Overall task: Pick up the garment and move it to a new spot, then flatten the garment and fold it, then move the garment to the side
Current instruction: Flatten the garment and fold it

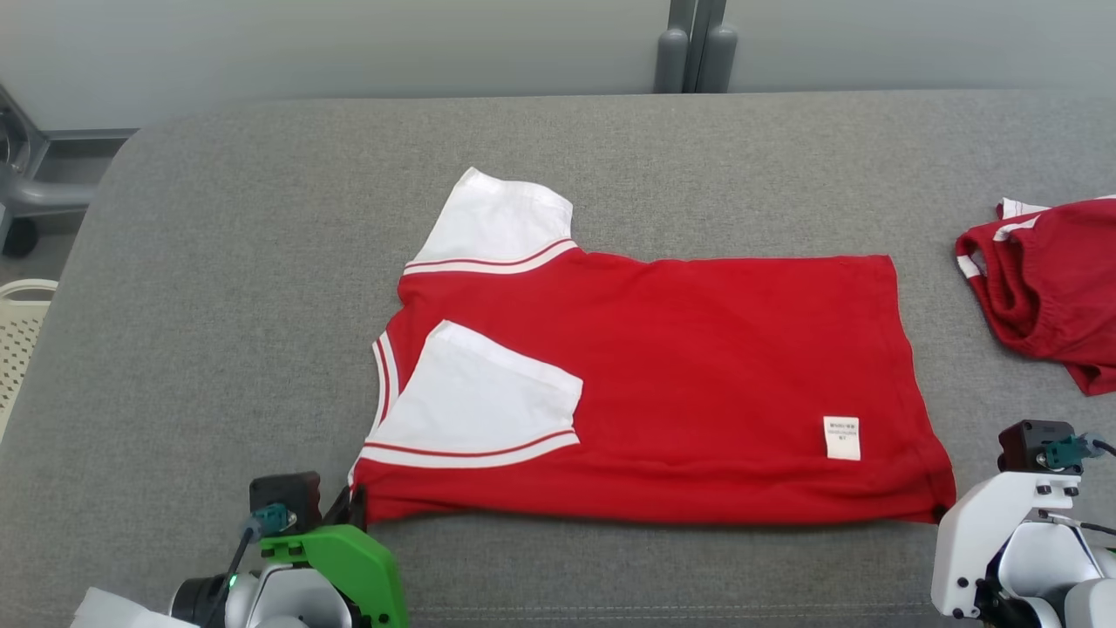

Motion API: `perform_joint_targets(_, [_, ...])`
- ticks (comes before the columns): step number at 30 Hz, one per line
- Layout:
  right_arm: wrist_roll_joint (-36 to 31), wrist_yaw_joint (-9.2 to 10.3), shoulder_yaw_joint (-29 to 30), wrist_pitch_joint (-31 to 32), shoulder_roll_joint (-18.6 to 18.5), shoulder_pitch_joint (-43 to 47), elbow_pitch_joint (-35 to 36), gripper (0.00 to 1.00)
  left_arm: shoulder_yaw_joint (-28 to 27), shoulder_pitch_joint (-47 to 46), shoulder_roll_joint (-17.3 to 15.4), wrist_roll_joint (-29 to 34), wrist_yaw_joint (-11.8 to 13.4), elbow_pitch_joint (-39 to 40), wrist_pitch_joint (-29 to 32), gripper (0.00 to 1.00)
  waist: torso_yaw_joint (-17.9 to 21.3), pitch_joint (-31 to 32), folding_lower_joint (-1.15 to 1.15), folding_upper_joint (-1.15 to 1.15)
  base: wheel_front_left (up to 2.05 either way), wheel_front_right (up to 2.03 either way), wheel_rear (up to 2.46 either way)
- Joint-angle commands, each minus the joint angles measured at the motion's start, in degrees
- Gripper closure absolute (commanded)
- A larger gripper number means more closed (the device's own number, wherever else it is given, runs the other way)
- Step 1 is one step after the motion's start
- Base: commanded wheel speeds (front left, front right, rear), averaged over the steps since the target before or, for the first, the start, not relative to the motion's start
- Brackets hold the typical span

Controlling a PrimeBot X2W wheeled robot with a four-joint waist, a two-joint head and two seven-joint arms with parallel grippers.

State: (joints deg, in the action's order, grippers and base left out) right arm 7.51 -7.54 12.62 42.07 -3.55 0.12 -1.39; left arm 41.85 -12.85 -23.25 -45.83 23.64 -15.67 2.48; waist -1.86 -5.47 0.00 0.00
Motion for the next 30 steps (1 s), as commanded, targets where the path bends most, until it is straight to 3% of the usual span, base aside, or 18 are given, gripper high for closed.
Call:
perform_joint_targets(1, [0.51, 0.12, 0.16, 0.4, -0.22, 1.03, 0.71, 1.0, 0.02, 1.04, -0.88, 0.35, 0.52, 0.54, 0.24, 1.0, 0.06, 0.35, 0.0, 0.0, 0.0, 0.0, 0.0])
perform_joint_targets(3, [0.57, 0.12, 0.22, 0.79, -0.16, 1.82, 1.33, 1.0, 0.38, 1.99, -1.37, 0.67, 1.02, 1.74, 0.22, 1.0, 0.14, 0.54, 0.0, 0.0, 0.0, 0.0, 0.0])
perform_joint_targets(4, [0.52, 0.12, 0.2, 0.97, -0.12, 2.08, 1.35, 1.0, 0.8, 2.07, -1.71, 1.25, 0.93, 2.09, 0.02, 0.77, 0.18, 0.6, 0.0, 0.0, 0.0, 0.0, 0.0])
perform_joint_targets(6, [0.26, 0.12, -0.15, 0.99, -0.03, 2.35, 1.01, 1.0, 1.62, 2.5, -2.17, 1.54, 0.62, 2.28, 0.57, 0.0, 0.22, 0.79, 0.0, 0.0, 0.0, 0.0, 0.0])
perform_joint_targets(7, [0.33, 0.12, -0.41, 0.75, 0.03, 2.32, 0.74, 0.74, 1.96, 2.74, -2.22, 1.68, 0.45, 2.04, 0.81, 0.0, 0.26, 0.84, 0.0, 0.0, 0.0, 0.0, 0.0])
perform_joint_targets(8, [0.34, 0.12, -0.36, 0.18, 0.05, 2.16, 0.45, 0.0, 2.04, 2.79, -2.11, 1.66, 0.35, 1.84, 0.72, 0.0, 0.29, 0.88, 0.0, 0.0, 0.0, 0.0, 0.0])
perform_joint_targets(16, [-2.21, 0.11, 0.54, -5.06, 0.31, 1.07, -1.87, 0.0, 2.78, 3.09, -1.51, 2.56, -0.31, -0.69, -1.91, 0.0, 0.15, 1.67, 0.0, 0.0, 0.0, 0.0, 0.0])
perform_joint_targets(19, [-2.76, 0.11, 1.6, -8.5, 0.47, 0.79, -1.83, 0.0, 1.83, 3.51, -1.34, 3.03, -0.7, -1.0, -5.97, 0.0, -0.03, 2.37, 0.0, 0.0, 0.0, 0.0, 0.0])
perform_joint_targets(25, [0.92, 0.11, 1.2, -17.54, 0.63, 0.42, -1.7, 0.0, -0.87, 3.69, -0.54, 4.29, -1.2, -1.53, -14.98, 0.0, -0.39, 4.01, 0.0, 0.0, 0.0, 0.0, 0.0])
perform_joint_targets(30, [1.99, 0.11, -3.11, -27.51, 0.62, 0.47, -2.06, 0.0, -3.29, 3.41, 0.28, 6.0, -2.65, -0.01, -17.34, 0.0, -0.78, 5.72, 0.0, 0.0, 0.0, 0.0, 0.0])
